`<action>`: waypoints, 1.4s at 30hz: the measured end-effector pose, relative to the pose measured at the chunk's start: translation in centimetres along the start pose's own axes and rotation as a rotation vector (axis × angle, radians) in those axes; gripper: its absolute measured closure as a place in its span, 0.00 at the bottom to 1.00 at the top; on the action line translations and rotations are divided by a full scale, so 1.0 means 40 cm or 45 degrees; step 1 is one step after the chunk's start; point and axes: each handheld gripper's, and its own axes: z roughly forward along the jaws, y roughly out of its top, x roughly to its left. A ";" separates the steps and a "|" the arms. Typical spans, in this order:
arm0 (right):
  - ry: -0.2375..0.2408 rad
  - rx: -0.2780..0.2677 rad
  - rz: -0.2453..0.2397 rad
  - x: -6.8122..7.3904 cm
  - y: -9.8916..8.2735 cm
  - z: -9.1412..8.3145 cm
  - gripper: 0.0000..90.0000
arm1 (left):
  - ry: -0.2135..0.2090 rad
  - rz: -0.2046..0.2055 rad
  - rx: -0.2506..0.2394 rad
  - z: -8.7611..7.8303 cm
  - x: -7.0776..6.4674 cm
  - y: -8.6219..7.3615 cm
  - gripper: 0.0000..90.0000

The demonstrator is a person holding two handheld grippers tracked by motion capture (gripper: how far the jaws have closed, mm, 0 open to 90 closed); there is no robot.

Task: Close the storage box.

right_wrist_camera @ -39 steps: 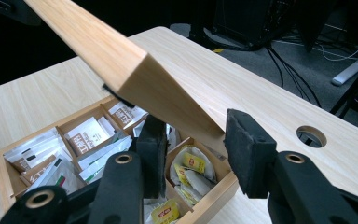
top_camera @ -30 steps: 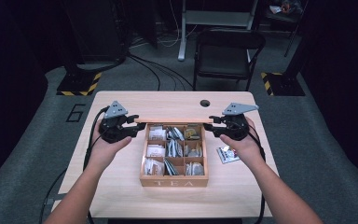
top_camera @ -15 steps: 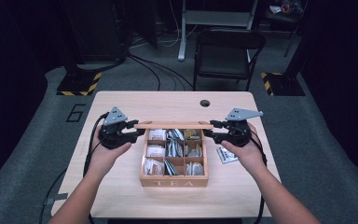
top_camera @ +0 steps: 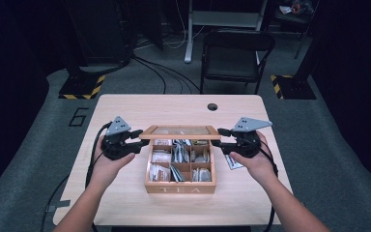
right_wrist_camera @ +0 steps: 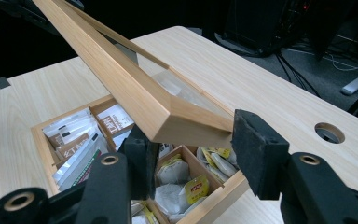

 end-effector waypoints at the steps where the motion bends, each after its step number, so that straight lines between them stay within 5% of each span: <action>1: 0.004 0.002 0.004 0.001 -0.003 -0.001 0.57 | 0.001 -0.002 0.001 0.000 -0.001 -0.001 0.64; 10: 0.020 -0.034 0.023 0.007 -0.030 -0.003 0.57 | -0.011 -0.001 0.008 -0.002 -0.008 -0.022 0.63; 30: -0.064 -0.035 -0.085 0.065 -0.106 -0.005 0.57 | -0.014 -0.012 0.025 0.002 -0.042 -0.101 0.62; 42: -0.083 -0.021 -0.093 0.084 -0.139 -0.002 0.57 | -0.063 -0.089 0.033 -0.004 -0.070 -0.133 0.54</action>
